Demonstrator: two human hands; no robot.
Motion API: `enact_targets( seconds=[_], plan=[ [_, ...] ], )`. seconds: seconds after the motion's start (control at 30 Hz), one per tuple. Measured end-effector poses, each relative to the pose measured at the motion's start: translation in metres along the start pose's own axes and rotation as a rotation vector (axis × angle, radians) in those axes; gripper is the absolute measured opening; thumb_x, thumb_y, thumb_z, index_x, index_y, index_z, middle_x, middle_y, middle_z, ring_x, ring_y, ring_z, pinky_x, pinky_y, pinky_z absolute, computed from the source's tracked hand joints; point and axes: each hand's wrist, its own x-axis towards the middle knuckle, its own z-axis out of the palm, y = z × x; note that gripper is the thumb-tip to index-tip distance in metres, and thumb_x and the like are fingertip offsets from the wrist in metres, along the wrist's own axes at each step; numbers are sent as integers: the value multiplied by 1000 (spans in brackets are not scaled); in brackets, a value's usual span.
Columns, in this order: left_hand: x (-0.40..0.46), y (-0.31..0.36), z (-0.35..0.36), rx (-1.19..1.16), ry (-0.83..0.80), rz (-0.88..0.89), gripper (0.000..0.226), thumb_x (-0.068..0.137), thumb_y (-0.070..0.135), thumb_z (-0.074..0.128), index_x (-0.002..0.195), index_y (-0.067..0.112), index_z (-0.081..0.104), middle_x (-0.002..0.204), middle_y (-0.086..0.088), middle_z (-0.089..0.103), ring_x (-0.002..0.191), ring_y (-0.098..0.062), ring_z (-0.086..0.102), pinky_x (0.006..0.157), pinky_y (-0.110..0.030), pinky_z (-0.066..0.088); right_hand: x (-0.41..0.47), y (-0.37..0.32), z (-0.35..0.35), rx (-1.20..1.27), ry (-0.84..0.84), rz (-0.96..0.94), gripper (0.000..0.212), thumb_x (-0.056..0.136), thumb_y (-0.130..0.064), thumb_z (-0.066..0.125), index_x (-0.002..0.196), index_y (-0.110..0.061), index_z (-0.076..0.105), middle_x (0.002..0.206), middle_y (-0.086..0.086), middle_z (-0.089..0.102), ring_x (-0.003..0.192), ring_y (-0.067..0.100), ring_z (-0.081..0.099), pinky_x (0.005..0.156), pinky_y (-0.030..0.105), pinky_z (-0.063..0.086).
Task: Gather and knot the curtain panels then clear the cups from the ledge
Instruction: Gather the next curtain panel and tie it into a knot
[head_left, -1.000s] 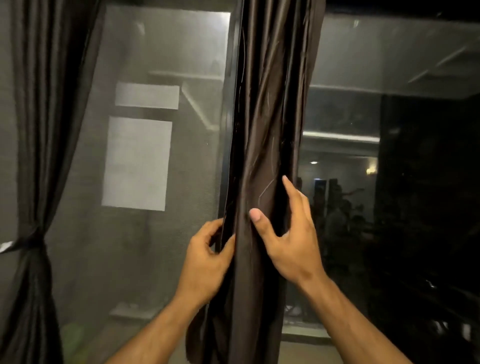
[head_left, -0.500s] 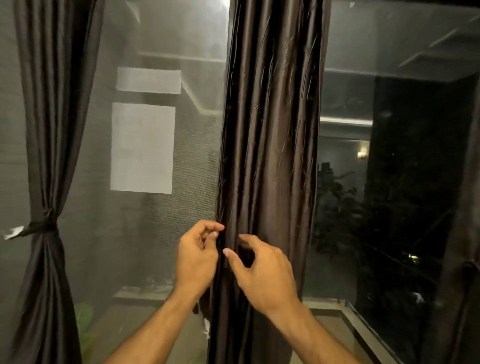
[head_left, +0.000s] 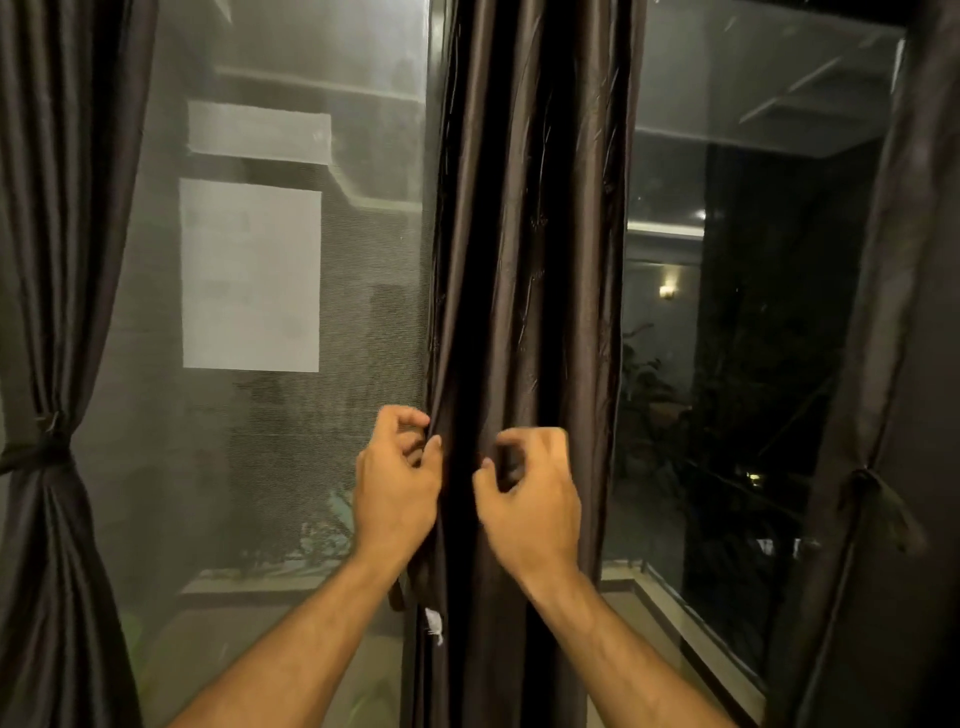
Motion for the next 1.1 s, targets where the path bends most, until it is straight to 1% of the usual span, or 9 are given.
enact_targets(
  seconds=[0.13, 0.3, 0.4, 0.57, 0.63, 0.7, 0.83, 1.0, 1.1],
  plan=[
    [-5, -2, 6, 129, -6, 48, 19, 95, 10, 63, 89, 28, 65, 72, 10, 68, 62, -4, 63, 55, -26, 52, 5, 9, -1, -99, -49, 135, 34, 92, -39, 72, 119, -28, 56, 111, -15, 56, 89, 11, 65, 76, 36, 55],
    [-12, 10, 17, 101, -84, 61, 39, 91, 43, 72, 121, 18, 72, 109, 8, 74, 103, -6, 69, 88, -28, 58, 6, 10, 5, -3, -178, 29, 14, 98, -19, 61, 108, -20, 70, 99, -8, 67, 92, 12, 66, 82, 39, 57],
    [-14, 11, 23, 115, -67, 70, 33, 96, 25, 67, 127, 13, 69, 112, 0, 75, 103, -10, 69, 85, -23, 54, 5, 9, 1, 85, -288, -60, 22, 92, -24, 60, 108, -25, 76, 99, -11, 69, 97, 9, 64, 88, 39, 55],
    [-10, 8, 18, 123, -26, 54, 25, 97, 12, 64, 122, 12, 69, 93, 12, 67, 88, -6, 70, 70, -4, 43, 8, 19, -21, -79, 333, -13, 60, 82, -26, 78, 136, -18, 53, 137, -1, 49, 130, 19, 46, 109, 37, 41],
    [-11, 9, 18, 106, -20, 47, 20, 97, 11, 64, 116, 16, 65, 91, 17, 65, 80, 9, 62, 61, 0, 43, 21, 28, -22, -36, 228, 216, 76, 86, -28, 79, 150, -16, 40, 148, 1, 47, 137, 20, 45, 113, 40, 42],
    [-13, 9, 20, 88, -17, 44, 14, 97, 8, 63, 104, 19, 58, 86, 14, 66, 70, 10, 59, 57, -3, 45, 30, 36, -18, -11, 61, 330, 55, 94, -32, 71, 143, -18, 51, 135, 1, 64, 125, 21, 61, 102, 42, 53],
    [-15, 5, 29, 107, -73, 91, 17, 93, 8, 65, 90, 25, 67, 74, 11, 69, 68, -1, 65, 55, -11, 48, 21, 34, -7, -59, -41, 56, 22, 100, -25, 60, 115, -15, 73, 107, 2, 73, 101, 20, 69, 87, 34, 56],
    [-17, 5, 35, 100, -92, 142, 32, 89, 31, 75, 118, 16, 74, 104, 6, 77, 93, -4, 71, 82, -22, 57, 13, 27, -7, 313, -398, -25, 35, 87, -8, 59, 118, -16, 73, 111, -10, 69, 105, 3, 66, 94, 24, 55],
    [-14, 3, 34, 125, -84, 127, 28, 93, 15, 70, 120, 10, 73, 104, -2, 78, 90, -3, 69, 74, -1, 45, 19, 33, -16, 363, -187, 100, 36, 83, 1, 59, 109, -16, 78, 109, -6, 75, 105, 5, 70, 97, 28, 56]
  ],
)
